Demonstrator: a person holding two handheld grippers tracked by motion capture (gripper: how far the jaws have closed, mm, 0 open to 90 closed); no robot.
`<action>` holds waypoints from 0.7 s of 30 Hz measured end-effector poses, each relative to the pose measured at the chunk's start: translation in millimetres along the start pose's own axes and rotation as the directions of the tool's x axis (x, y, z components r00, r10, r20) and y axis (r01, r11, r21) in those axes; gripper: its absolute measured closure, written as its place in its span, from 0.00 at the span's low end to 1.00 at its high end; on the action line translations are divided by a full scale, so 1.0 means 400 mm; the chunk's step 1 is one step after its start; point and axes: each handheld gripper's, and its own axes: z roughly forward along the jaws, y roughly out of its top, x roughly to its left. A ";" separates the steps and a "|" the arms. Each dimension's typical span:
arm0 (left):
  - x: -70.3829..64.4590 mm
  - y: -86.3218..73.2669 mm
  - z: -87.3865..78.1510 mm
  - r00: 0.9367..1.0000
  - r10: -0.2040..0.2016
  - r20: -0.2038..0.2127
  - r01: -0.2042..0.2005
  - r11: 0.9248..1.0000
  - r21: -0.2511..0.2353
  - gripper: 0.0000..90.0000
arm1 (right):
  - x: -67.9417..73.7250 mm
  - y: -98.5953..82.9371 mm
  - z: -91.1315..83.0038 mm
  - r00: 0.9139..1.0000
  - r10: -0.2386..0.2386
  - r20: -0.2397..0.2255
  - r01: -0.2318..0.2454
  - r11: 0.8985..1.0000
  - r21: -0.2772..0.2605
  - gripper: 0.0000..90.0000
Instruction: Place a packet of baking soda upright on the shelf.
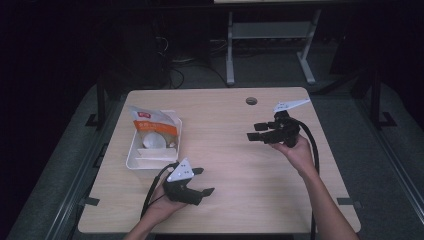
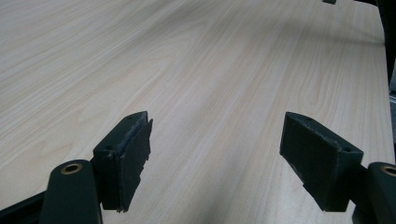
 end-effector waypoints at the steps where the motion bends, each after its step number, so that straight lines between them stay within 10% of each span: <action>1: 0.000 0.000 0.000 1.000 0.000 -0.001 0.000 1.000 0.000 0.26 | -0.001 -0.004 -0.004 1.000 0.005 0.002 -0.005 1.000 0.001 0.41; 21: -0.002 -0.001 0.002 1.000 0.003 -0.004 -0.003 1.000 0.010 0.26 | -0.019 -0.094 -0.063 0.998 0.056 0.013 -0.056 0.998 0.021 0.38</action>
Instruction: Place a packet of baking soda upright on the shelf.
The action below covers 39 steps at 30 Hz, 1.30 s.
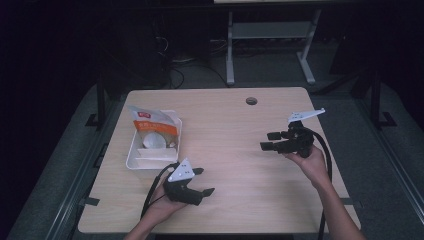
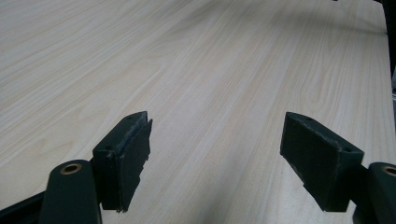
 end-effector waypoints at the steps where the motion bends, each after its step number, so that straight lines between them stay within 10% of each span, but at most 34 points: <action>1: 0.001 0.000 -0.001 1.000 0.000 0.000 0.000 1.000 0.000 0.26 | -0.001 -0.005 -0.003 1.000 0.005 0.000 -0.005 1.000 -0.001 0.38; 39: 0.006 -0.001 -0.006 1.000 -0.002 -0.012 0.002 1.000 -0.002 0.26 | 0.018 -0.192 -0.086 0.997 0.073 0.016 -0.073 0.997 0.021 0.37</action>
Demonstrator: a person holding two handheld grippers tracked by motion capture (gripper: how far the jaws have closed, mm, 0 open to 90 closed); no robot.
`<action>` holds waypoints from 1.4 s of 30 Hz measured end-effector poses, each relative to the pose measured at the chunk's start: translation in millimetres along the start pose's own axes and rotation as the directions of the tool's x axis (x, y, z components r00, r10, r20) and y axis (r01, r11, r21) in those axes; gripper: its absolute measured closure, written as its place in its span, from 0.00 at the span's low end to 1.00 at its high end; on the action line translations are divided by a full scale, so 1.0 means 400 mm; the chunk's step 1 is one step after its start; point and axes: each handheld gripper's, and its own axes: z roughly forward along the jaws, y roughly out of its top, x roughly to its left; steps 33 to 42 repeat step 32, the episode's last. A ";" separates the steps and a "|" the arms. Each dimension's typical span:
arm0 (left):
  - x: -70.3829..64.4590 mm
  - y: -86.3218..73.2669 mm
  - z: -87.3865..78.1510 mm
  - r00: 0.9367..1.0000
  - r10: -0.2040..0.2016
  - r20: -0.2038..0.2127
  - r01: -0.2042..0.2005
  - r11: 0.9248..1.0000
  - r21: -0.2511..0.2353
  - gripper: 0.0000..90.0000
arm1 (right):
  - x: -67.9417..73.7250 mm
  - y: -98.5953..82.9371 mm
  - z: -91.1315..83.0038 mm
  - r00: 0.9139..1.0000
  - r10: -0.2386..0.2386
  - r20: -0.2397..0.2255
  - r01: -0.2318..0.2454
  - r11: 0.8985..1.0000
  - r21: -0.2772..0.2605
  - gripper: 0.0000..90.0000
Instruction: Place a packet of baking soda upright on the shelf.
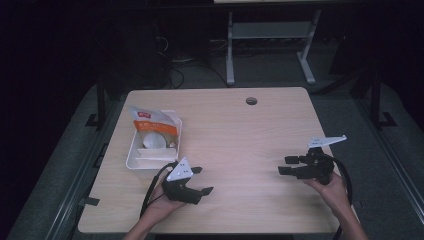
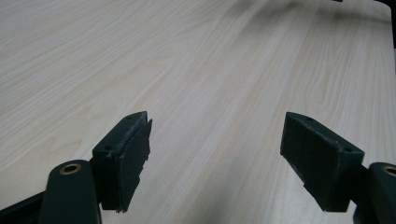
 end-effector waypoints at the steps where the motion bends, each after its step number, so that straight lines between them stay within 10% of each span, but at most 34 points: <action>1: 0.000 0.000 0.000 1.000 0.000 0.000 0.000 1.000 0.000 0.26 | 0.001 -0.004 -0.001 1.000 -0.002 0.001 0.002 1.000 0.002 0.38; 42: -0.015 -0.005 -0.003 0.999 0.042 -0.003 -0.042 0.999 0.027 0.24 | 0.058 -0.094 -0.005 1.000 -0.025 0.017 0.025 1.000 0.010 0.35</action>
